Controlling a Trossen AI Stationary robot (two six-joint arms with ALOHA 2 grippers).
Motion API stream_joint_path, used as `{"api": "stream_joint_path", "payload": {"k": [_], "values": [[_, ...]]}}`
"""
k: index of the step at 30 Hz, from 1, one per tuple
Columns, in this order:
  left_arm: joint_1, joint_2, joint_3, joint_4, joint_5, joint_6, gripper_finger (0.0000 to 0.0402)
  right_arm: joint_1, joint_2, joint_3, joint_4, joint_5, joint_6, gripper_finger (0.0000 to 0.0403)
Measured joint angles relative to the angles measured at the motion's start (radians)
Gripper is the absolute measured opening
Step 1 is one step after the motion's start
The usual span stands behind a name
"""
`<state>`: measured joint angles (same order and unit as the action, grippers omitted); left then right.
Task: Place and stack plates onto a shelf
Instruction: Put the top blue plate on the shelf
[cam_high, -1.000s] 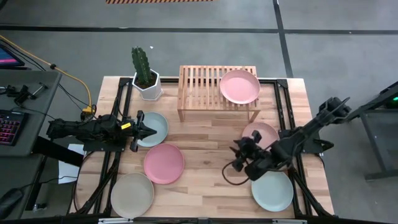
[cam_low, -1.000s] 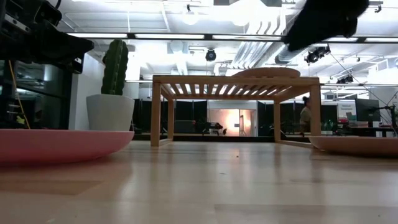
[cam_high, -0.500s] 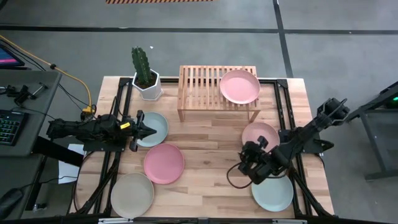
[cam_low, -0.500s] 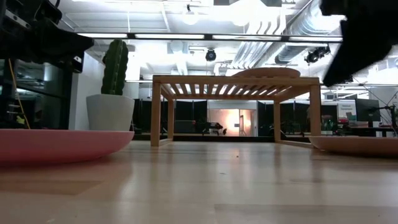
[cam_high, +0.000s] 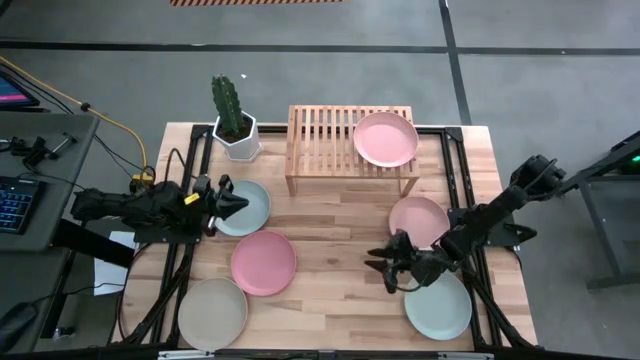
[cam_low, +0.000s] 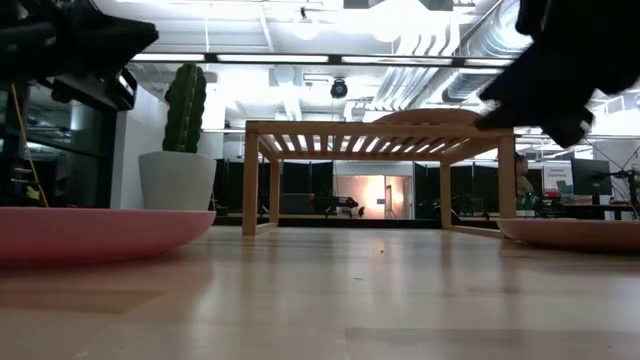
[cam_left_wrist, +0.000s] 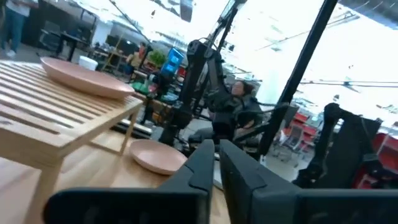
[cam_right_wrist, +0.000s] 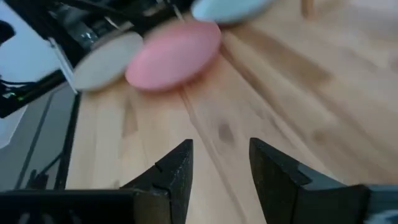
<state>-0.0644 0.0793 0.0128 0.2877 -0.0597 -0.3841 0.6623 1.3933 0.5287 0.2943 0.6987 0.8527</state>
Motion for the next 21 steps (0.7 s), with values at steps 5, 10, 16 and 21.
{"api": "stream_joint_path", "payload": {"k": [5,10,16,21], "values": [[-0.037,0.170,0.013,0.075,-0.033,-0.004,0.0085,-0.033,0.001,0.040,0.106,0.006,-0.227,0.0139],[-0.080,0.408,0.114,0.036,-0.101,0.023,0.0151,-0.086,0.001,0.077,0.151,0.018,-0.395,0.0139],[-0.104,0.692,0.367,-0.319,-0.167,-0.022,0.0195,-0.147,0.001,0.085,0.155,0.031,-0.443,0.0139],[-0.121,0.924,0.517,-0.541,-0.304,-0.153,0.0198,-0.167,0.001,0.084,0.153,0.029,-0.435,0.0139]]}}
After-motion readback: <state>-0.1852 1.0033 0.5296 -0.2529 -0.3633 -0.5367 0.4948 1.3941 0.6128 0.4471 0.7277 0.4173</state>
